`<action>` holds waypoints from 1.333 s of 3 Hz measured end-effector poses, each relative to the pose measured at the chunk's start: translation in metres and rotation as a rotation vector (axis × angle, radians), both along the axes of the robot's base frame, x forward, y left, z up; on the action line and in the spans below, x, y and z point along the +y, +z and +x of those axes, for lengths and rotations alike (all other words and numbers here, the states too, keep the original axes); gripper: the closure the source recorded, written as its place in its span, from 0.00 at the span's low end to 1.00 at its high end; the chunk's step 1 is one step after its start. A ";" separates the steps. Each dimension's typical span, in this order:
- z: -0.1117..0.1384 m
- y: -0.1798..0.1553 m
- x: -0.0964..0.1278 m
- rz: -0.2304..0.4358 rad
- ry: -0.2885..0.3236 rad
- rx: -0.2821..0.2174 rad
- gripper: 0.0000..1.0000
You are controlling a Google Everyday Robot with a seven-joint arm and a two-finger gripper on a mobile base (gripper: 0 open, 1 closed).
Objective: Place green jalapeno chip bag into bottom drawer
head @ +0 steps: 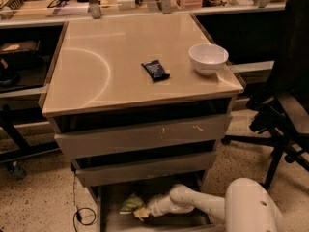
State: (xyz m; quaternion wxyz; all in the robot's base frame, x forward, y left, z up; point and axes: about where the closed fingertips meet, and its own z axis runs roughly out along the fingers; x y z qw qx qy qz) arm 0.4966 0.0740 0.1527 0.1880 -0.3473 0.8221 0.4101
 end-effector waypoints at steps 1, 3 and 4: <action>0.000 0.000 0.000 0.000 0.000 0.000 0.34; 0.000 0.000 0.000 0.000 0.000 0.000 0.00; 0.000 0.000 0.000 0.000 0.000 0.000 0.00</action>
Offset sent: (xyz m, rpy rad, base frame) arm 0.0000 0.0000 0.0000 0.0000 0.0000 0.0000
